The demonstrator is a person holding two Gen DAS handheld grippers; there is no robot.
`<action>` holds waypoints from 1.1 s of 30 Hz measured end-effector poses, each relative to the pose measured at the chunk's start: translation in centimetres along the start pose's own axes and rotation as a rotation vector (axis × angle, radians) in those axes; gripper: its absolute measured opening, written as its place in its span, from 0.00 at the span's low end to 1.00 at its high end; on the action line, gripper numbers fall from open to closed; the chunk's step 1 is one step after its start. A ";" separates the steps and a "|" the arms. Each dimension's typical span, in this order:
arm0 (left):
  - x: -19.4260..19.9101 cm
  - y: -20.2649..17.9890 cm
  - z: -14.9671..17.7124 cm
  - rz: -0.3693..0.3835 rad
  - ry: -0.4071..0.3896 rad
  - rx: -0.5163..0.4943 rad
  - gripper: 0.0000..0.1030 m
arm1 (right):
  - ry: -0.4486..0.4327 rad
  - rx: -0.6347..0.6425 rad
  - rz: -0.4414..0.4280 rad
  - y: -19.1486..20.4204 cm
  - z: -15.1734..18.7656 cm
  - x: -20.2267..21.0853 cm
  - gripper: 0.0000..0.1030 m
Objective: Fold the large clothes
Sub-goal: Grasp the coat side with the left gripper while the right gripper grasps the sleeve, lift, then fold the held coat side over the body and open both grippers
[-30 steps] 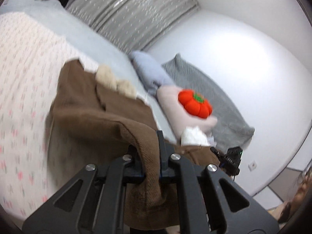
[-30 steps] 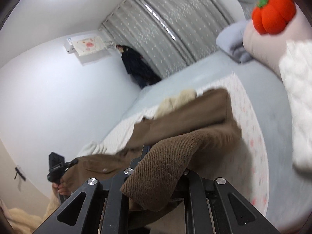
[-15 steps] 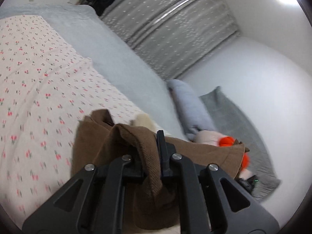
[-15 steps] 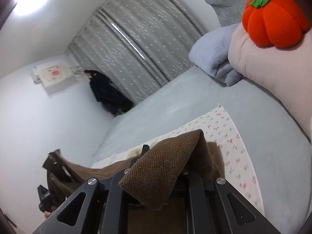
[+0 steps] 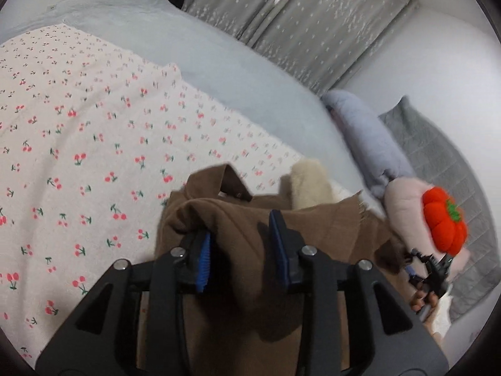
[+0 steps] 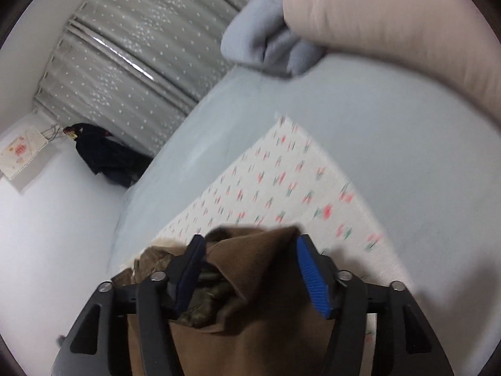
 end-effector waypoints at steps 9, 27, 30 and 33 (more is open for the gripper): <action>4.2 -1.3 -0.9 -0.077 -0.284 -0.115 0.87 | 0.051 0.195 0.008 1.2 0.1 1.4 0.77; -3.6 -4.5 -3.1 -0.131 -0.262 -0.310 0.09 | -0.148 0.398 0.098 6.1 -0.4 -2.8 0.10; -6.0 -2.5 -3.7 -0.215 -0.251 -0.285 0.10 | -0.176 0.396 0.100 6.9 -1.3 -3.2 0.10; -11.2 1.5 -2.1 -0.343 -0.105 -0.232 0.14 | -0.131 0.432 0.178 6.5 -0.4 -7.2 0.11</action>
Point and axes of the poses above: each gripper's, at about its wrist camera, not at the fingertips, and x roughly against the way its jaws point, y to its left, z to its underside, the point moved 5 cm from there along -x, roughly the way its jaws point, and after that the axes turned 5 degrees about -y, right-handed, at the moved point
